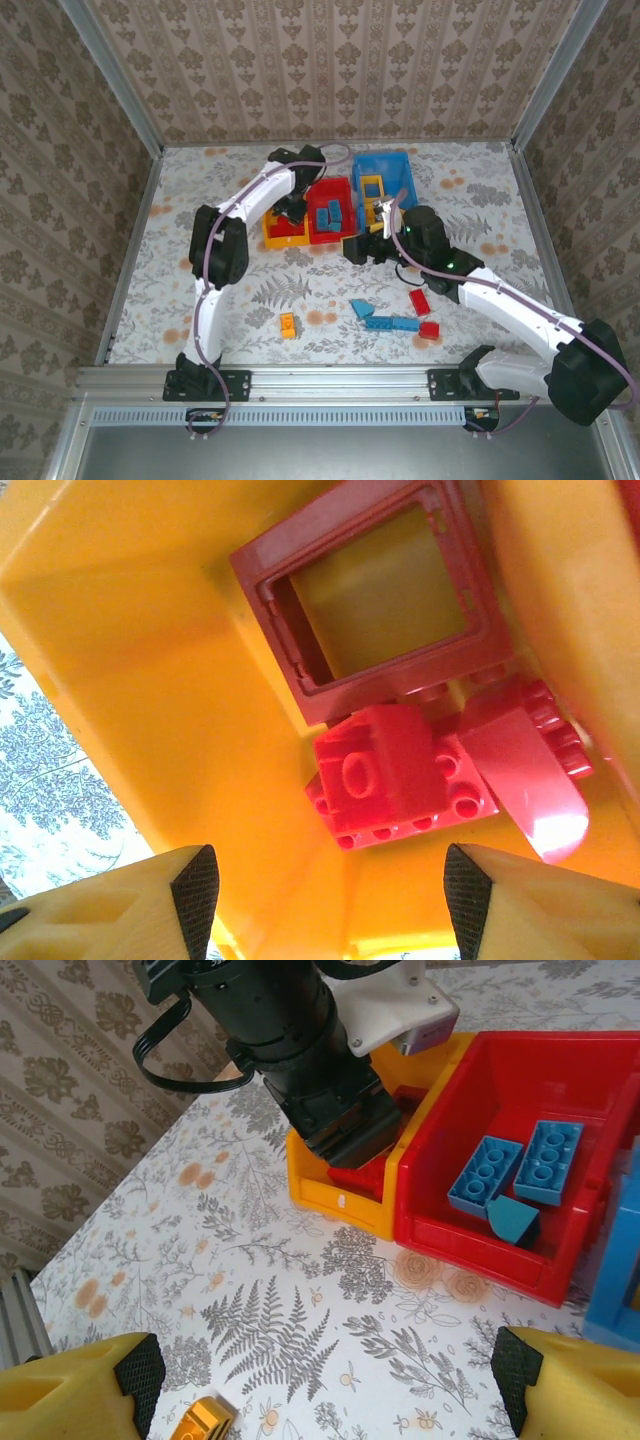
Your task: Sort the legos into containers by color
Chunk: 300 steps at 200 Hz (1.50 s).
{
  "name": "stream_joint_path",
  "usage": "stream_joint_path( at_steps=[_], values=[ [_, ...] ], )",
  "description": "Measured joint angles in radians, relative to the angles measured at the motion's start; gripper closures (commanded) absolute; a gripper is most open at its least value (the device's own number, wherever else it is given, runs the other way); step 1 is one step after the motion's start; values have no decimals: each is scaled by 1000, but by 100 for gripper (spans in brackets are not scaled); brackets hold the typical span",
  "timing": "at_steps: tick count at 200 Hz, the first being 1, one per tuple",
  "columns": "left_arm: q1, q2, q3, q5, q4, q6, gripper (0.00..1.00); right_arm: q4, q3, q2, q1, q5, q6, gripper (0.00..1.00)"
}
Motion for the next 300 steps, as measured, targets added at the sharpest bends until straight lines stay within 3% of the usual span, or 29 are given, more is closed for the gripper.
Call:
stream_joint_path(
  at_steps=[51,86,112,131,170,234,276,300],
  values=[
    [-45,-107,-32,13,-6,-76,34,-269,67,-30,40,95,-94,17],
    [-88,-496,-312,124,96,-192,32,-511,108,6,159,166,-133,18],
    [-144,-803,-547,253,206,-276,32,-652,108,95,188,192,-102,18],
    [-192,-935,-681,335,259,-324,33,-703,108,170,200,191,-68,17],
    [-240,-1063,-871,468,328,-372,32,-703,111,299,226,177,-1,19],
    [-263,-1304,-1020,581,354,-436,32,-671,134,428,227,160,64,36],
    [-264,-1295,-1028,589,360,-450,32,-647,151,487,227,151,82,45],
    [-263,-1286,-1028,589,362,-450,32,-636,156,497,227,153,82,55]
  ],
)
